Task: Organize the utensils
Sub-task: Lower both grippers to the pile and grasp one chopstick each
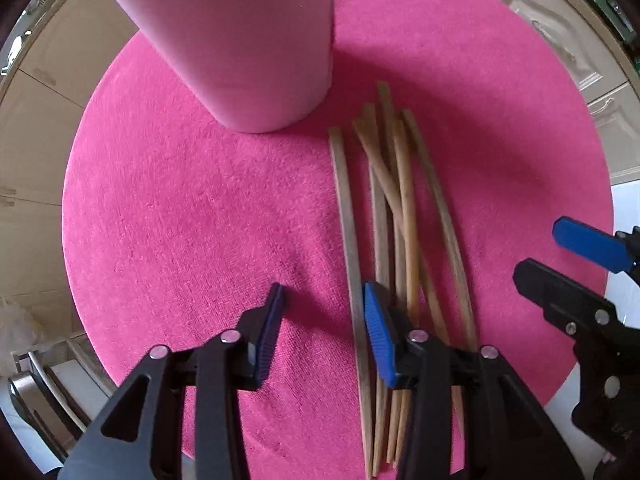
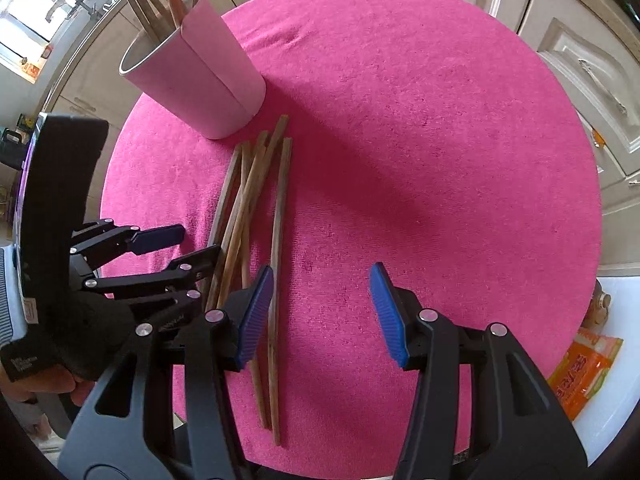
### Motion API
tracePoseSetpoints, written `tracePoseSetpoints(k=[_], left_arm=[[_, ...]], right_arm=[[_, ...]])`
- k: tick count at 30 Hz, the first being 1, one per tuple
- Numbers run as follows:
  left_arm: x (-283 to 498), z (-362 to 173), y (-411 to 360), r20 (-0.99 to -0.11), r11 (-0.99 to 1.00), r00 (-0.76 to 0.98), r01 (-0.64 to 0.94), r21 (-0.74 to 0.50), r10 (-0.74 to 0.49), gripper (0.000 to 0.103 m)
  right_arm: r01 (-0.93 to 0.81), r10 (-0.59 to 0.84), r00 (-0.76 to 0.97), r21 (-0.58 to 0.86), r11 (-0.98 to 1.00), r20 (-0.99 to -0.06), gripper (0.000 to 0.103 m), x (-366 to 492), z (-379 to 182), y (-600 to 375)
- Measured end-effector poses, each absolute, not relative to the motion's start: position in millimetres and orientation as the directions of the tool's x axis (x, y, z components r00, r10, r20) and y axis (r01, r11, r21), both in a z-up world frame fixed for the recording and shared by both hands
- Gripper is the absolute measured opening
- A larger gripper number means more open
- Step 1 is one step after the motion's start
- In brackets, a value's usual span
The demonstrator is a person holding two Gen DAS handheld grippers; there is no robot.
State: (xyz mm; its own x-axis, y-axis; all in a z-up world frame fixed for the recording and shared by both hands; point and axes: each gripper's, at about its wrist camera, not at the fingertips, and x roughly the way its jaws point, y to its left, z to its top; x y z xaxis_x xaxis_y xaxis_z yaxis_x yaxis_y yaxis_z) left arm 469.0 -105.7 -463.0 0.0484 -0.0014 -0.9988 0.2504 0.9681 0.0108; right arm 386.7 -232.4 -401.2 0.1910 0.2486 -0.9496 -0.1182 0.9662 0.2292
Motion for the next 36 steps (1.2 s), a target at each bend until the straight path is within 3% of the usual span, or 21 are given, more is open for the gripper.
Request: tracePoseSetpoints(k=[4,7,10,25,28,36], left_arm=[[469.5,-456.5,-97.5,-0.998,0.976,0.052,0.218,-0.01,-0.022,0.016],[475.3,-449.7,-87.8,-0.997,0.985,0.059,0.167,-0.045,-0.056,0.012],[476.8,-444.7,-76.7,-0.993,0.99,0.063,0.107,-0.092,-0.099,0.008],[474.3,-423.9,-35.3,-0.981,0.985,0.085,0.02,-0.174,-0.175,0.007],[469.9,-419.4,-32.2,-0.978,0.983,0.098,0.013,-0.182,-0.183,0.006],[436.4,-416.8,-10.4,-0.964,0.976,0.151,0.03,-0.216,-0.217,0.006]], right_arm=[[-0.124,0.254,0.183,0.234,0.964,-0.95,0.05,390.4,-403.1,-227.9],[-0.136,0.258,0.173,0.236,0.962,-0.951,0.05,393.5,-406.1,-222.4],[-0.159,0.26,0.149,0.237,0.959,-0.954,0.038,396.3,-410.9,-212.5],[-0.238,0.22,0.07,0.198,0.951,-0.973,0.019,406.2,-431.1,-173.0],[-0.255,0.195,0.076,0.169,0.952,-0.978,0.009,409.8,-432.2,-169.8],[-0.233,0.214,0.081,0.19,0.954,-0.974,0.007,410.4,-424.7,-180.8]])
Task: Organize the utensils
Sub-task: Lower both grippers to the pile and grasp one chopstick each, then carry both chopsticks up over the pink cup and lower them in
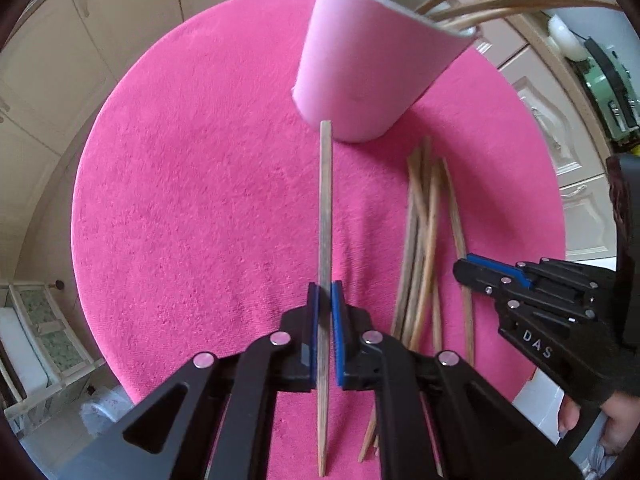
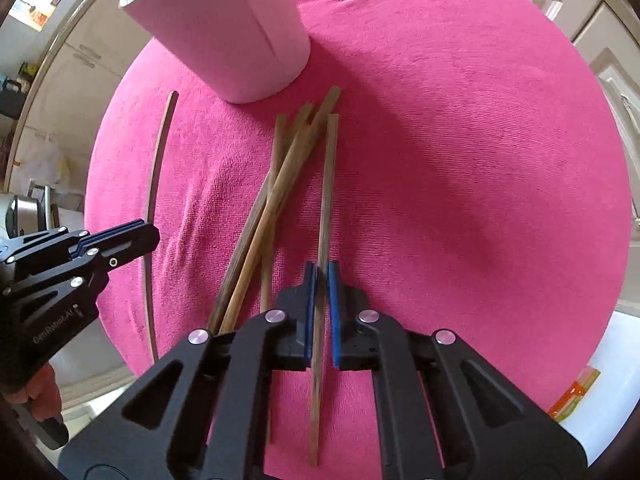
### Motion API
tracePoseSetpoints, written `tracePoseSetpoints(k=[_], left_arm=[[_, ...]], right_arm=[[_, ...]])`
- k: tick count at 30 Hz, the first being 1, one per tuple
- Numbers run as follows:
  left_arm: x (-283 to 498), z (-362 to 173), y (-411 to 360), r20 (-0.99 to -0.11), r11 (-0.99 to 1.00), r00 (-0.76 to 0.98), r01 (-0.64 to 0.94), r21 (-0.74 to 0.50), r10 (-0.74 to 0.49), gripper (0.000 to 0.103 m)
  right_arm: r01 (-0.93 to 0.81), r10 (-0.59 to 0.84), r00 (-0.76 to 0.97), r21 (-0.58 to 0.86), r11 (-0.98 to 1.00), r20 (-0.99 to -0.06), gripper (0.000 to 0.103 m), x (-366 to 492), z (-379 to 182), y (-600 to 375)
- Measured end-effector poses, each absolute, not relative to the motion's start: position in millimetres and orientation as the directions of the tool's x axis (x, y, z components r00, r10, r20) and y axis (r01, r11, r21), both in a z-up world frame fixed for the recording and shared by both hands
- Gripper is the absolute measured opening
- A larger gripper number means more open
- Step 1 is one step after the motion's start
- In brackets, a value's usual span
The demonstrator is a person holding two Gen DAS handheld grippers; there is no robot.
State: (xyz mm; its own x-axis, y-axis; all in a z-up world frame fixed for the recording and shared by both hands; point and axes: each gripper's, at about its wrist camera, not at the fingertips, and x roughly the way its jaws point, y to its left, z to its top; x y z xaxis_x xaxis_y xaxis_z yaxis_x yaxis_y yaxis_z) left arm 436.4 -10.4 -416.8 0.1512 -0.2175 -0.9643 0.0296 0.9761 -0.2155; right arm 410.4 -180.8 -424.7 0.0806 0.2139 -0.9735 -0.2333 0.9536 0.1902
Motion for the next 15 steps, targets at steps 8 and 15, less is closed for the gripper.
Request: tracePoseSetpoints(k=[8,15], left_arm=[[421.1,-387.3,-14.9,-0.928,0.958,0.238,0.094,-0.271,-0.286,0.006],[412.1,-358.2,-15.7,-0.888,0.939,0.309,0.152,-0.307,-0.341,0.006]], right_arm=[[-0.2,0.284,0.154,0.251,0.947,-0.946,0.006,402.0,-395.9,-220.0],[-0.205,0.349,0.273,0.3,0.932,-0.896,0.006,399.8,-350.8,-236.9]])
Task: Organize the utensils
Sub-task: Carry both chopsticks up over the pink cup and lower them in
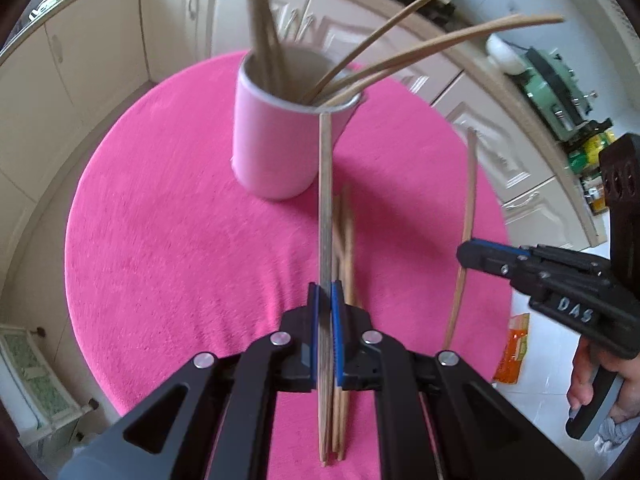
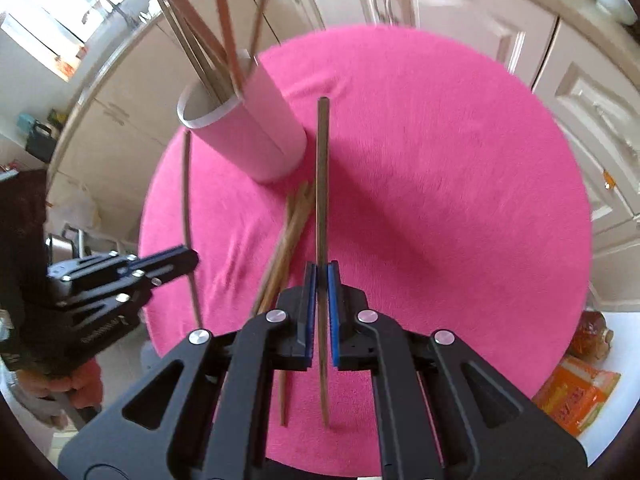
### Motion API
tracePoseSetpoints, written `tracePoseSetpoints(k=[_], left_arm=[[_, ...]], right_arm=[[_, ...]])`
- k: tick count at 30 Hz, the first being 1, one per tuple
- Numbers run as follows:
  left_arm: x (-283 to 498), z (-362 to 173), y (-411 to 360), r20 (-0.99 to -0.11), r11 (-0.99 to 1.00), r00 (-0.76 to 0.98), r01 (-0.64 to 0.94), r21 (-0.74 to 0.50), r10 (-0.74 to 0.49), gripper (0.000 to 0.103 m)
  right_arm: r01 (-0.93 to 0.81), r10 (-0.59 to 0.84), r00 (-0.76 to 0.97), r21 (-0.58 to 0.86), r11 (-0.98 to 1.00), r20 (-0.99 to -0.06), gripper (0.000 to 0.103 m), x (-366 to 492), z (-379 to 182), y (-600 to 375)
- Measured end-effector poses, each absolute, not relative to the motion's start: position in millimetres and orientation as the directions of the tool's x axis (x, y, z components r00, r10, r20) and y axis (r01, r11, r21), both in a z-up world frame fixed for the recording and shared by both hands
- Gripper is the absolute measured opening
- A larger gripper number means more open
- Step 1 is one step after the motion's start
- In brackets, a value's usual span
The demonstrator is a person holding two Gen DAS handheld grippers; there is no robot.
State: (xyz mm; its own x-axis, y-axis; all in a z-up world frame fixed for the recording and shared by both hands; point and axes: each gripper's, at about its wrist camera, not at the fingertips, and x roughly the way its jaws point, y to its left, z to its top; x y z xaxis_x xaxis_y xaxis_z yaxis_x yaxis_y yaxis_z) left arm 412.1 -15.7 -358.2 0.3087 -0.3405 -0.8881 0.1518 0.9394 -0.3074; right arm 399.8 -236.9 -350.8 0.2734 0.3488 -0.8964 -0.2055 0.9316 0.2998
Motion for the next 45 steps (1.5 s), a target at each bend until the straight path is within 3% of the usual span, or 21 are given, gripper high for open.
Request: tracePoseSetpoints(k=[27,45], left_arm=[[419.8,-266.3,-16.7,-0.741,0.928,0.559,0.212,-0.306,-0.372,0.006],[476.4,-200.7,24.7,-0.529,0.937,0.793,0.149,-0.316,-0.304,0.006]], right_arm=[[-0.341,0.45,0.45,0.317,0.885,-0.772,0.006,400.3,-235.0,-223.3],[-0.433,0.466,0.511,0.252,0.865,-0.722,0.006,444.2,-181.1,-180.0]])
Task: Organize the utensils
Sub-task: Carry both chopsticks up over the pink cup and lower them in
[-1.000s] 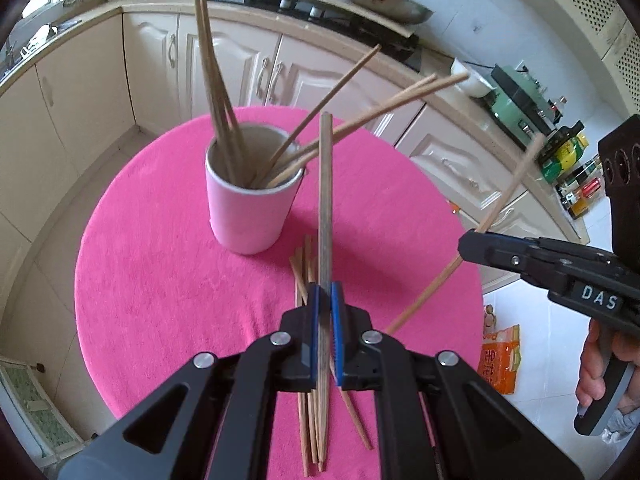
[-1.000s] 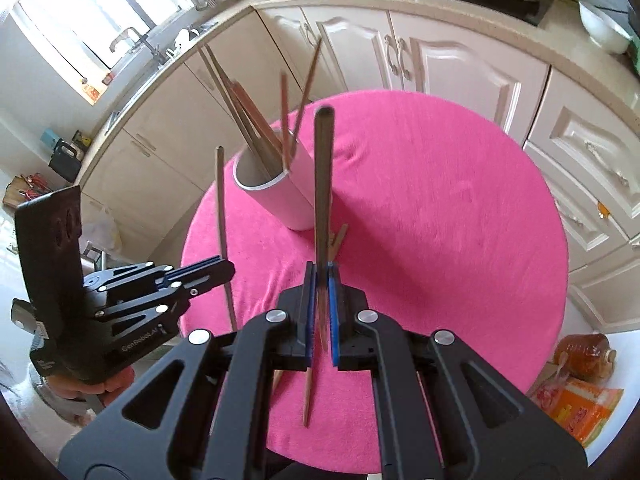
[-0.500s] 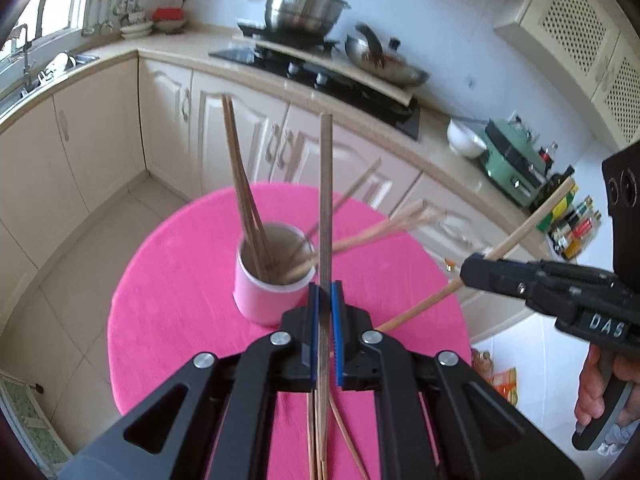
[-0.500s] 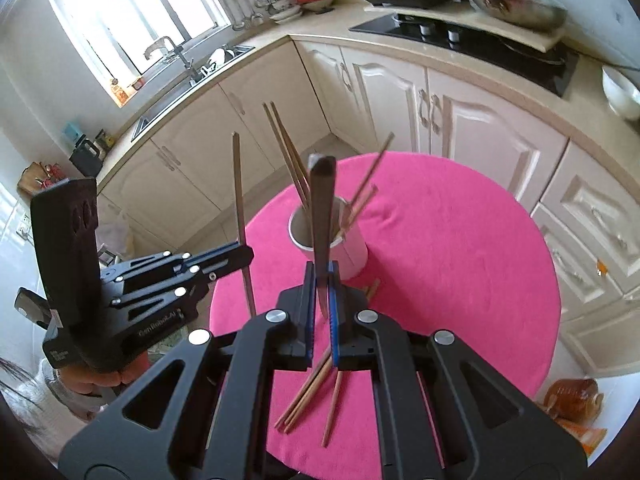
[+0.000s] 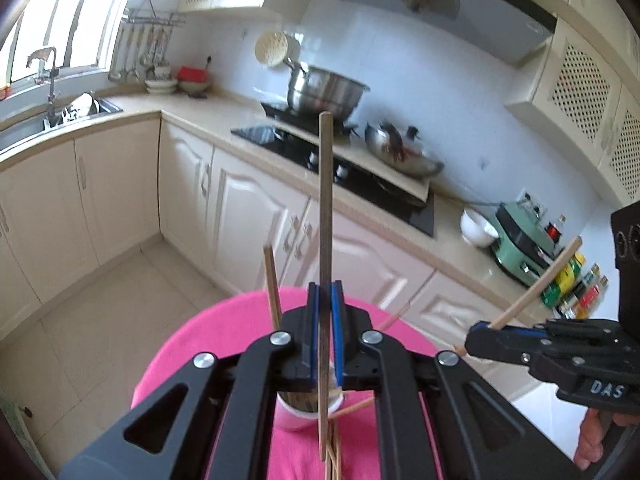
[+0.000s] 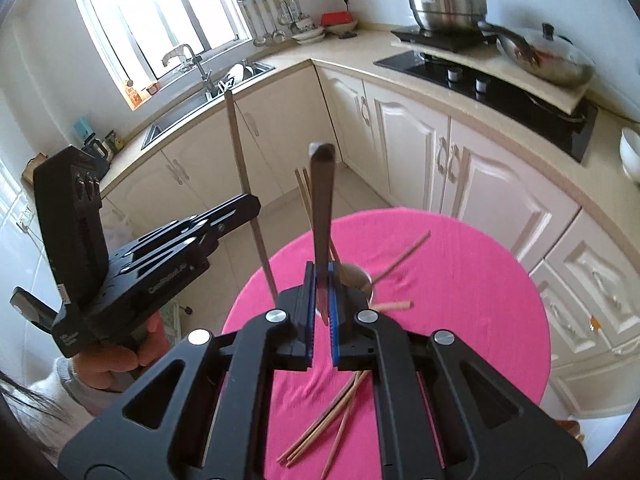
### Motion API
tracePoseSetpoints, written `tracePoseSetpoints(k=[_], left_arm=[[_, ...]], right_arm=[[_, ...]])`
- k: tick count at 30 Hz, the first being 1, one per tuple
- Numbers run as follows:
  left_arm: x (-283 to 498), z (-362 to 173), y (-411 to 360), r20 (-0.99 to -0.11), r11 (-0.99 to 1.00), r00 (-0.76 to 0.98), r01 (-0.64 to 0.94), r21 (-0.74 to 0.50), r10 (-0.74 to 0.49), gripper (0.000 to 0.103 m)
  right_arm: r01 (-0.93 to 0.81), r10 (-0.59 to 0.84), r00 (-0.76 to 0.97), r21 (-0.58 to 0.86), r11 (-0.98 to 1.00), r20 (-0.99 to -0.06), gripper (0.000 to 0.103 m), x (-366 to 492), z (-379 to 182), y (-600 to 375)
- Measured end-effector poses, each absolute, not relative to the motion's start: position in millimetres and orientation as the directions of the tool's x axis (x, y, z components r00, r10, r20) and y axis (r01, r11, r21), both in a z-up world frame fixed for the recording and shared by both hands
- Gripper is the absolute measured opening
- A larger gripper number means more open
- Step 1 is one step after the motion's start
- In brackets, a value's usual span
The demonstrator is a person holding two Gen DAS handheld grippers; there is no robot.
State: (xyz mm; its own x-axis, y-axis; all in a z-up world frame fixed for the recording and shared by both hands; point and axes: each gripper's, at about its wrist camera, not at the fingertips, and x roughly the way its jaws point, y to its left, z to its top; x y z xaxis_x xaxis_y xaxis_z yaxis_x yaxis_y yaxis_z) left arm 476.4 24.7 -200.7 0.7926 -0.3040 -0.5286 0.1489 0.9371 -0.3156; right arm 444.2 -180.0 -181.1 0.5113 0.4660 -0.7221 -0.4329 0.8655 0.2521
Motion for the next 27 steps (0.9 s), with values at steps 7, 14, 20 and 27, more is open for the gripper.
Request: tracePoseSetpoints(k=[7,14,20,27], left_arm=[[498.7,-203.2,23.1,-0.484,0.959,0.852,0.068,-0.273,-0.199,0.006],[519.2,-223.9,25.4,-0.477,0.957,0.862,0.027,-0.289,-0.168,0.006],[527.3,-249.1,22.7,-0.499,0.961,0.851,0.022,-0.275,-0.162,0.006],[523.2,-269.6,17.8,-0.548,0.965,0.819,0.028,-0.261,-0.172,0.006]], right_arm=[[-0.428,0.437,0.511,0.222,0.876,-0.74,0.006,463.0,-183.0,-172.9],[-0.412,0.408,0.48,0.211,0.886,-0.776,0.006,473.5,-202.8,-168.7],[-0.405,0.395,0.452,0.21,0.89,-0.8,0.006,476.3,-218.3,-165.5],[-0.403,0.394,0.427,0.219,0.889,-0.814,0.006,479.6,-231.7,-159.0]])
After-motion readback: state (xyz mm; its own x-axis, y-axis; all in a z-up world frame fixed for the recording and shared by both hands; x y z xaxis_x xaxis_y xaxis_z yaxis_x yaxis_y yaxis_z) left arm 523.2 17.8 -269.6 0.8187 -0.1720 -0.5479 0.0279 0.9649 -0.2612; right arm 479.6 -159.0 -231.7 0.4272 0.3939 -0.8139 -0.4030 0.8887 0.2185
